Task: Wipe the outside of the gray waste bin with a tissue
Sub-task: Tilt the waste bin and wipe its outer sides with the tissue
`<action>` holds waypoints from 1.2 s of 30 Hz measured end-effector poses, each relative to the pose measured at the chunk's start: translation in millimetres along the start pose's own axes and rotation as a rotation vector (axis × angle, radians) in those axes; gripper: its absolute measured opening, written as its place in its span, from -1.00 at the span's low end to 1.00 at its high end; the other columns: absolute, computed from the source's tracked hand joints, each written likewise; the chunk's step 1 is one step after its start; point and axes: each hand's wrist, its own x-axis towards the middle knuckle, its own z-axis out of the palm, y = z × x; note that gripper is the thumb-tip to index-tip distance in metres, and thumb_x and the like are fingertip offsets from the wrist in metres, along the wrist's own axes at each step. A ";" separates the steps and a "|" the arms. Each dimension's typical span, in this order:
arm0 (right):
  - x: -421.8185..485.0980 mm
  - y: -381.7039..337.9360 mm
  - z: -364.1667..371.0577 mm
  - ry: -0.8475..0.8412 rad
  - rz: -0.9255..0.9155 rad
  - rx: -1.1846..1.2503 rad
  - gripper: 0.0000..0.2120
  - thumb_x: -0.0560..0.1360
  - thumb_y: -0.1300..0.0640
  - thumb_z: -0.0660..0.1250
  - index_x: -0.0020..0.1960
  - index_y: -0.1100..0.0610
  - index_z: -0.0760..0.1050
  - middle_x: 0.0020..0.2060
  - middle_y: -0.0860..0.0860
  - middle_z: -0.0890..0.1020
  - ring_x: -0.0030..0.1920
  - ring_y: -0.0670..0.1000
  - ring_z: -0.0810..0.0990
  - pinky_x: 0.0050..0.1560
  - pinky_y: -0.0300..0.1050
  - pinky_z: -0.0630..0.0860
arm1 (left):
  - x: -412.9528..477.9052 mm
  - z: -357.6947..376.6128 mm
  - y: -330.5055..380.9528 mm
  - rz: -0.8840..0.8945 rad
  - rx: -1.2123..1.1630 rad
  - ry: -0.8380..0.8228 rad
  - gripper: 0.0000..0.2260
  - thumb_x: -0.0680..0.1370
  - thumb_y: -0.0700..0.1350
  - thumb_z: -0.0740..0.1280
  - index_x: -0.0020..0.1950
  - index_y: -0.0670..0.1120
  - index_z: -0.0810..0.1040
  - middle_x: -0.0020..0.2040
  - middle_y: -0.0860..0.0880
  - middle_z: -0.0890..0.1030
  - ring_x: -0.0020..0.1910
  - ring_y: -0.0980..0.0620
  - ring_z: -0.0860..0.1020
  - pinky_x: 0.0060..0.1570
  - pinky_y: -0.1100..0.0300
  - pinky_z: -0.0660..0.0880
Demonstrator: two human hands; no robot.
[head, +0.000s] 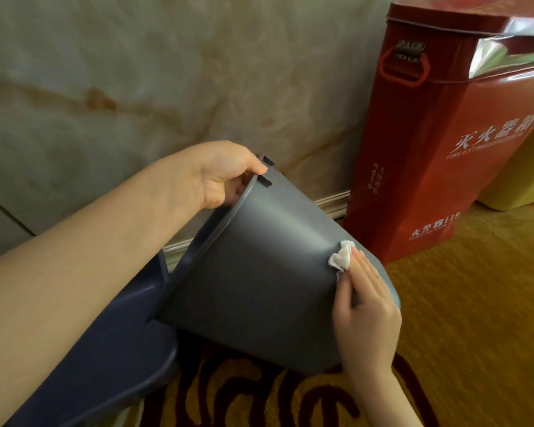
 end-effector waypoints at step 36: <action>38.1 32.2 10.8 0.087 0.204 -0.027 -0.77 0.54 0.29 0.23 0.11 0.15 0.59 0.01 0.06 0.68 -0.06 -0.04 0.60 -0.12 -0.17 0.49 | 21.7 -36.7 -119.7 0.116 -0.469 -0.097 -0.77 0.58 0.03 0.15 0.07 0.06 0.59 -0.05 0.08 0.73 -0.06 0.11 0.68 -0.26 0.23 0.60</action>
